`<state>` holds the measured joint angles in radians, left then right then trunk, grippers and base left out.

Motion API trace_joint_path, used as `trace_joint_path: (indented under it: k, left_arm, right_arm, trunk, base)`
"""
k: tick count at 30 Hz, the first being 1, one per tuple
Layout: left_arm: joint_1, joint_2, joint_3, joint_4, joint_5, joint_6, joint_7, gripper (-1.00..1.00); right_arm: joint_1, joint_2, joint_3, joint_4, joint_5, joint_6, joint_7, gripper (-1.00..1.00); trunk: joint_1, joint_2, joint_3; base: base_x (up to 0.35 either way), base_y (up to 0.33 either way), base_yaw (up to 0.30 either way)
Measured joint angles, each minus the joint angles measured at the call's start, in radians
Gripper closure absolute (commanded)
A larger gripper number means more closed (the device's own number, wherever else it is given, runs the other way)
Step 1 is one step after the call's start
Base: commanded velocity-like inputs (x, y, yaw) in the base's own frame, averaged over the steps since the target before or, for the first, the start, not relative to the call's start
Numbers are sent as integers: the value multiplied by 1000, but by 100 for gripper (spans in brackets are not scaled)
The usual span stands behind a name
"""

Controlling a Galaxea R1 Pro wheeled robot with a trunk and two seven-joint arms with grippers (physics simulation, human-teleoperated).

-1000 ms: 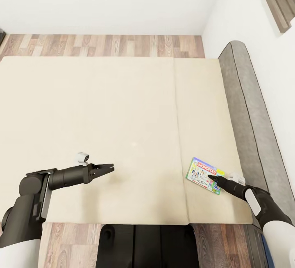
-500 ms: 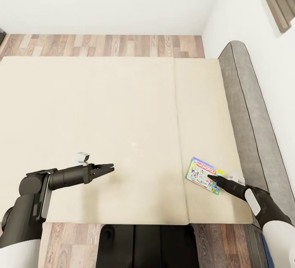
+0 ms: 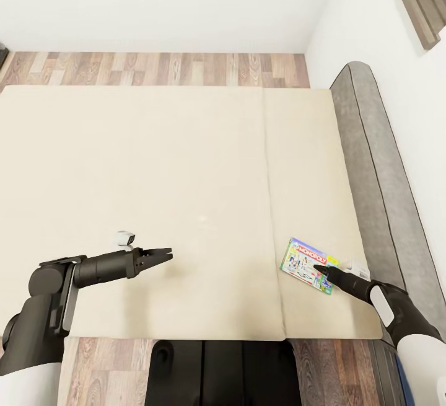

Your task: Put all the toys in the child's room - the three board games (two on the bed and one on the table), the two jigsaw puzzles on the table, and the tennis ball on the table - inside the toy box on the table in the child's room.

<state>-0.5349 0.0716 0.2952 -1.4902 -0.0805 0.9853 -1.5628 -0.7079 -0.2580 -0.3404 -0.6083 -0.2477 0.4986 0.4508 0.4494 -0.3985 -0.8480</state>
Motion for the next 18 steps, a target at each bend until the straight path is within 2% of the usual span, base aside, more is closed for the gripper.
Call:
trace_joint_path:
  k: [10, 18]
  left_arm:
    - [0, 0, 0, 0, 0, 0, 0, -100]
    - [0, 0, 0, 0, 1, 0, 0, -100]
  right_arm:
    - [0, 1, -2, 0, -1, 0, 3, -100]
    - [0, 16, 1, -2, 0, 7, 25, -100]
  trunk:
    - [0, 0, 0]
    - [0, 0, 0]
  base:
    - [0, 0, 0]
    - [0, 0, 0]
